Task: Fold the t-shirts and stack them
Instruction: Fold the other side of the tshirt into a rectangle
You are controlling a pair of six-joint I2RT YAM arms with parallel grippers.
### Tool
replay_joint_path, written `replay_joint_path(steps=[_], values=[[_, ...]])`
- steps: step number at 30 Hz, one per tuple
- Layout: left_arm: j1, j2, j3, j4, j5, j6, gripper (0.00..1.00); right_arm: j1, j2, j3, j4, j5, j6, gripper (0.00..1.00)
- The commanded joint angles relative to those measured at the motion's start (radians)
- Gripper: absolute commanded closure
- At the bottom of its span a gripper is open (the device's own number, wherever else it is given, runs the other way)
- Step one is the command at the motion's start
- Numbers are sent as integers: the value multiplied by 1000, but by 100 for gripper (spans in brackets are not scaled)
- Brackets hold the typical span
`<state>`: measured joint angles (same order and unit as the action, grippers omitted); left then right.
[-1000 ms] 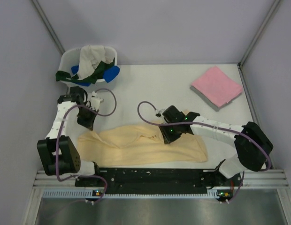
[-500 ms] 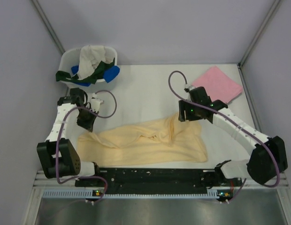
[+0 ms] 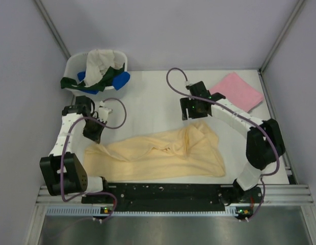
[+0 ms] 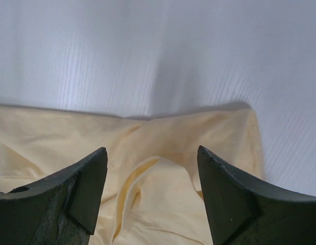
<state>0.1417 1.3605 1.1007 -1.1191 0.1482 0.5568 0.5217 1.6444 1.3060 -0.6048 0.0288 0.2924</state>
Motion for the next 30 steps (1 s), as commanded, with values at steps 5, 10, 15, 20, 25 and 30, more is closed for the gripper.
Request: replay_joint_path(steps=[5,10,15,20,25,30], values=[[-1,-15,41,4,-4,3,100,26,175,62,-10,-64,-58,40],[-1,-20,42,-1,-12,3,100,24,167,33,-26,-3,-61,80],[-1,-24,70,60,-45,-31,100,24,123,32,-38,52,-71,100],[-1,32,197,258,-87,-51,100,-40,132,171,-36,22,-105,100],[2,156,404,291,-114,-60,100,-115,114,283,-46,-1,-113,100],[53,144,389,317,-137,-34,100,-123,-30,187,-49,20,-116,100]])
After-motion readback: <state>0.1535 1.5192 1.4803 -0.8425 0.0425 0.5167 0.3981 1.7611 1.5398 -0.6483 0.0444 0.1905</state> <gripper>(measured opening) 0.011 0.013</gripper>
